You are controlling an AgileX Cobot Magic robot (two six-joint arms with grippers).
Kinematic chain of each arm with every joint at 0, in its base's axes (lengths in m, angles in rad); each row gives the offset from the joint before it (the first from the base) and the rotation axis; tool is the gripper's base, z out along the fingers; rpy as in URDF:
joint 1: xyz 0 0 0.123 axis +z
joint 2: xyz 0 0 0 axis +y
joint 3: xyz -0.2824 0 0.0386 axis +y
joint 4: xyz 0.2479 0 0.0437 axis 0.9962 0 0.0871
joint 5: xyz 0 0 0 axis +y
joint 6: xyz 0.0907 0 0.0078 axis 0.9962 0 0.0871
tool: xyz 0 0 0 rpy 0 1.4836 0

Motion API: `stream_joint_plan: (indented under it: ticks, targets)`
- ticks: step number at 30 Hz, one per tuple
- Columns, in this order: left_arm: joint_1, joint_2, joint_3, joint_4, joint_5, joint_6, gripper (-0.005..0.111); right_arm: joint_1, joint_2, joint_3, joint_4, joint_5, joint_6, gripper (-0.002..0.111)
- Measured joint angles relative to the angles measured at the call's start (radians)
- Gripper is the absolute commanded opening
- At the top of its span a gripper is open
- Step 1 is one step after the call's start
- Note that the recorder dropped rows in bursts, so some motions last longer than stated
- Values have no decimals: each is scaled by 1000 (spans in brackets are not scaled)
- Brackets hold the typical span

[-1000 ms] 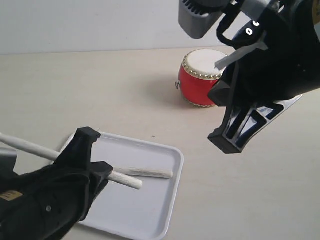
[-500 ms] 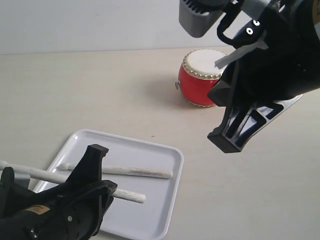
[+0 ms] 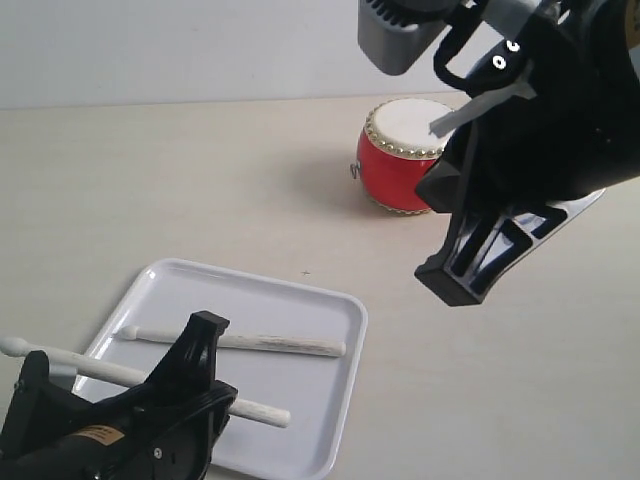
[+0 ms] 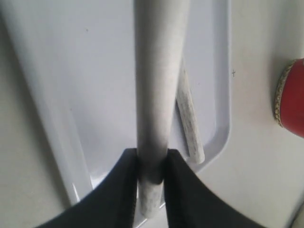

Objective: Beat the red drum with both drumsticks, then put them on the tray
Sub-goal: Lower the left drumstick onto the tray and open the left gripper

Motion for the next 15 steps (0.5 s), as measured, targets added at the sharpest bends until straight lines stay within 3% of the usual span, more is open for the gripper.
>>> stream_joint_plan:
  ticks: [5,12,15]
  targets:
    - [0,12,0,26,-2,-41,1,0,0,0,0,0,0,5]
    - [0,16,0,31,-18,-57,32,0,0,0,0,0,0,5]
    - [0,17,0,35,-29,-61,38,0,0,0,0,0,0,5]
